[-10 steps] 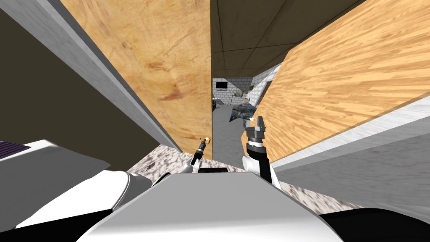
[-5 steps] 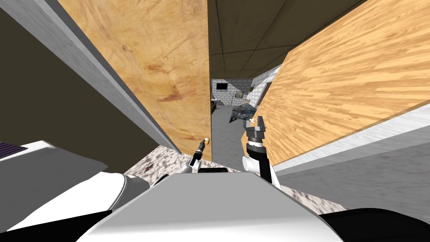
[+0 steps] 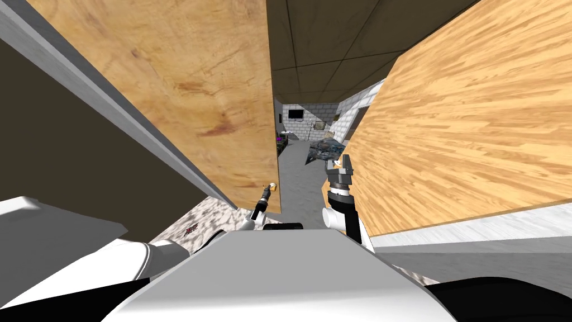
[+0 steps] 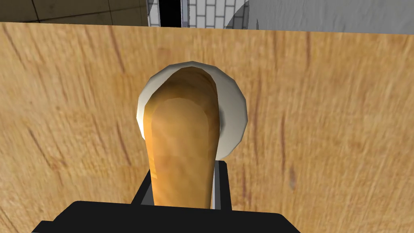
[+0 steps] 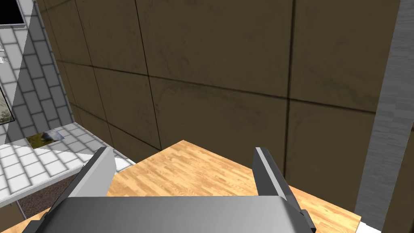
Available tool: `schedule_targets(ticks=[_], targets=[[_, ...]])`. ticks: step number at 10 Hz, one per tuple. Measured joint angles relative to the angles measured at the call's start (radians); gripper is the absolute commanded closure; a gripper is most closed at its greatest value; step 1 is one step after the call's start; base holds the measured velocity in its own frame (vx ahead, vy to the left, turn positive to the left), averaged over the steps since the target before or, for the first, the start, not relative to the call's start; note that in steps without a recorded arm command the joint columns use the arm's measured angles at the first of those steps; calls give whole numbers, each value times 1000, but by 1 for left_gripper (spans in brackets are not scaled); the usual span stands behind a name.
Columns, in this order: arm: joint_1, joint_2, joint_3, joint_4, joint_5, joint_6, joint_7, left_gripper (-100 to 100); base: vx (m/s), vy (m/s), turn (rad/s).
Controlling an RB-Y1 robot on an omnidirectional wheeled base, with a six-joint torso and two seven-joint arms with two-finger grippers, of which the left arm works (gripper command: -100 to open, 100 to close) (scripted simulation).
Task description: Push the door open
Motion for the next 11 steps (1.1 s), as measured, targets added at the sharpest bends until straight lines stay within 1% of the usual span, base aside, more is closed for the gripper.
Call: schedule_targets(ticks=[1,2,3,4,5,6,7,8,9,10,11], targets=[[-22,-4,16,38,8,-14,-4,100,133,-80,24],[-19,2,22,32,11,-16,-4,100,58,-25,-7],[-3,8,23,-4,11,-1,-6,100,109,-63,70],[30,12,32,-63,14,31,-17,100,116,-81,62],[16,10,39,-34,18,25,-21,100,115,-100,49],[6,11,54,-8,24,12,-22,100,138,-125,73],[39,19,62,-59,27,30,-29,100,117,-88,61],[32,21,69,-50,31,31,-31,100,64,-27,-6],[9,22,73,-13,33,13,-26,100,92,-53,58],[-13,16,86,27,39,-8,-26,100,119,-77,30],[-17,18,92,41,42,-17,-26,100,71,-51,11]])
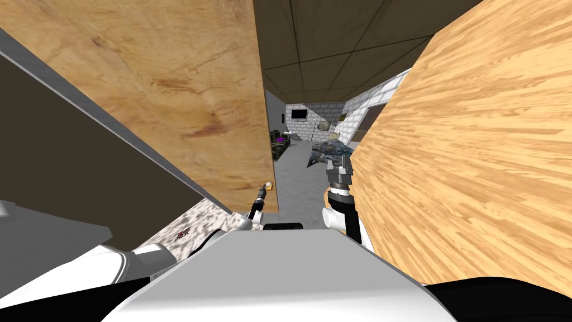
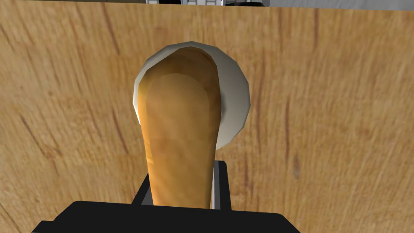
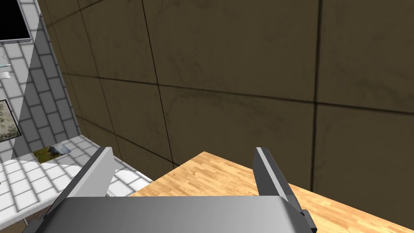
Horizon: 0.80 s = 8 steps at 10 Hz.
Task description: Push the door open
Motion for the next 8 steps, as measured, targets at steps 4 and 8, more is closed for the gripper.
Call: schedule_targets(ticks=[4,8], targets=[[21,9,24,-39,11,28,-12,100,98,-83,61],[22,13,68,-32,30,21,-28,100,148,-108,56]])
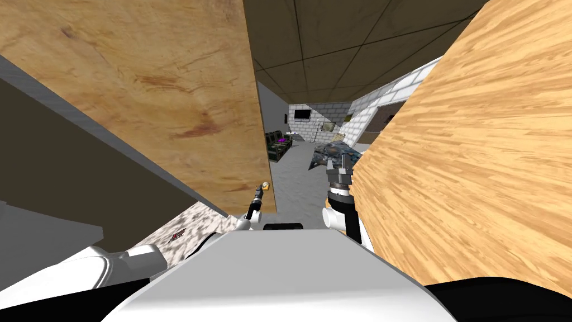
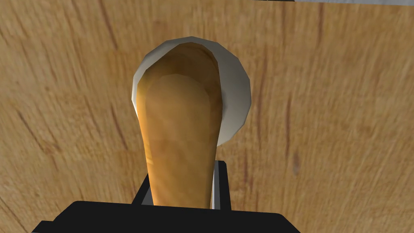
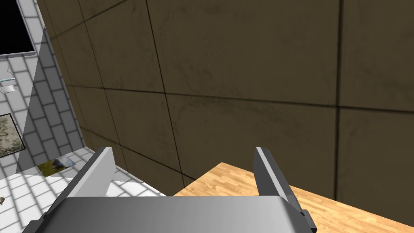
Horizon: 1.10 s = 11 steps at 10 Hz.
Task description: Push the door open
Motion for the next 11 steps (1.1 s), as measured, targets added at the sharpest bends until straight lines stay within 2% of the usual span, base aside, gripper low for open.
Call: schedule_targets(ticks=[2,3,5,8,10,11], targets=[[13,5,24,-29,11,13,-12,100,171,-107,62],[2,6,34,-3,16,2,-11,100,177,-70,44],[-4,7,52,12,24,-7,-13,100,179,-81,49],[-4,11,69,12,33,-10,-19,100,124,-25,41],[-15,13,79,47,42,-21,-18,100,137,-31,22],[-2,15,83,18,44,-13,-22,100,164,-57,29]])
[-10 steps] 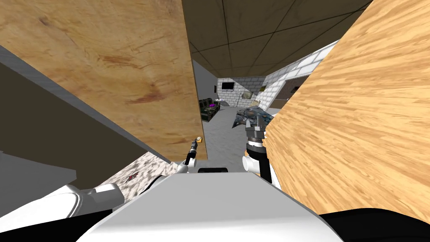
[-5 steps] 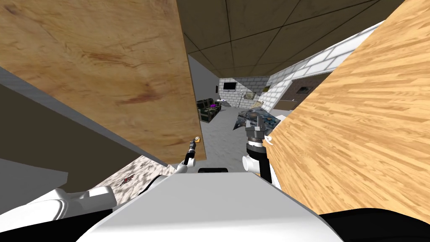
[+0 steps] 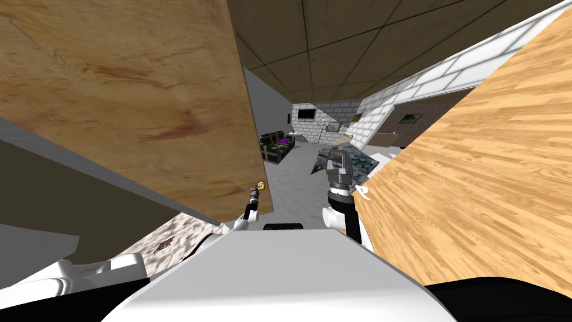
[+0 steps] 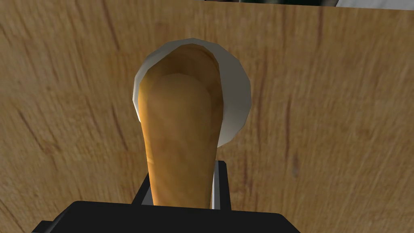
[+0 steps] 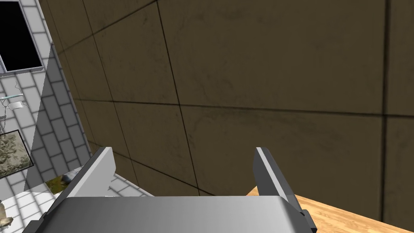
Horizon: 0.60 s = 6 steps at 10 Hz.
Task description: Push the door open
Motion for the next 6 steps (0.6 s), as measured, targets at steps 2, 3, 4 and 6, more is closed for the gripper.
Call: schedule_targets(ticks=[2,3,4,6], targets=[[4,4,16,2,12,3,-7,100,228,-44,67],[-1,3,24,17,18,-7,-11,100,202,-41,30],[-14,7,32,42,24,-22,-9,100,126,-31,12],[3,13,48,-1,35,0,-19,100,183,-60,54]])
